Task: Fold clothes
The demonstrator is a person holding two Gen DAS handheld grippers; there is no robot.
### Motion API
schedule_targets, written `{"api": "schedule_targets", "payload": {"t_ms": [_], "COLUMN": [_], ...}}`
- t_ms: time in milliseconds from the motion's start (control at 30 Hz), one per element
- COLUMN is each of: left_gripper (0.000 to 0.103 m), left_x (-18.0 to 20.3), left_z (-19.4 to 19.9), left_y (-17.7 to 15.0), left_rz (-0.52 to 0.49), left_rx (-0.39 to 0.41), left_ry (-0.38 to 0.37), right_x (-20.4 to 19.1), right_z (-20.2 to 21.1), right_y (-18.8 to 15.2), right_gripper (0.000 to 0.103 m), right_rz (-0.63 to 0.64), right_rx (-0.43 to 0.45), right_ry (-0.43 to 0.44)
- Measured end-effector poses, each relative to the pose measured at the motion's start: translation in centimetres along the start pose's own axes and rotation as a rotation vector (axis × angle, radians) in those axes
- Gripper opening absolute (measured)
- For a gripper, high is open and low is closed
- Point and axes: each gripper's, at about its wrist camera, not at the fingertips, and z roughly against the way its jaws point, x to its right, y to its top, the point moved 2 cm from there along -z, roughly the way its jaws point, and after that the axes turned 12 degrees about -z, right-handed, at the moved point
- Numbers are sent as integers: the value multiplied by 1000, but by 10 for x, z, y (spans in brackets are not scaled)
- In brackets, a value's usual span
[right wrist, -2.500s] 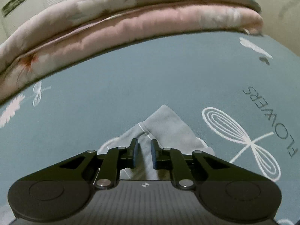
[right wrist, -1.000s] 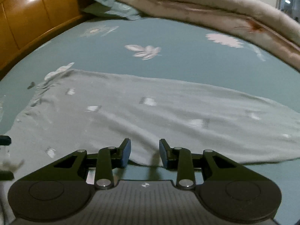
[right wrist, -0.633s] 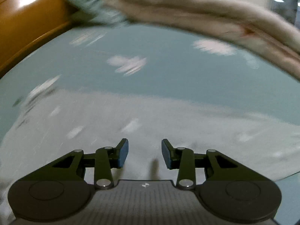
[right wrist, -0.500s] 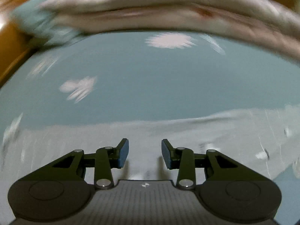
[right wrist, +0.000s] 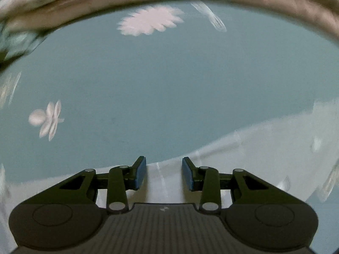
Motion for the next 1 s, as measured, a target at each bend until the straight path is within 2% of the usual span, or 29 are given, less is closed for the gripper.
{"api": "schedule_targets", "payload": {"t_ms": [133,200,300,333,367,433,567,933,1000], "left_gripper": [62,62,62,62,62,62,63,63,63], "left_x": [-2,-4,-6,-6,-6,-7,-11,-19,-18], "left_z": [1,0,-2,-2,-2,-2,-3,-6,-6], "left_y": [0,-1,-4,-5,-6,-9,-14,-21,-20], "left_rz": [8,13,21,22,23,27,39,48,43], "left_rx": [10,9,5,5,6,6,-3,-27,-29], "left_ry": [-9,-9,-17,-22,-28,-40,-56,-56,-54], "right_x": [10,11,10,8,8,9,9,10,8], "right_z": [-11,-12,-15,-17,-19,-20,-15,-14,-13], "right_y": [0,2,2,2,2,-1,-2,3,4], "right_gripper": [43,43,43,39,26,11,4,2,6], "right_rz": [-187,-245,-306,-314,-321,-323,-319,-263,-245], "right_rx": [-39,-42,-41,-40,-37,-23,10,108,81], "right_ry": [3,20,-10,-28,-50,-99,-109,-45,-10]}}
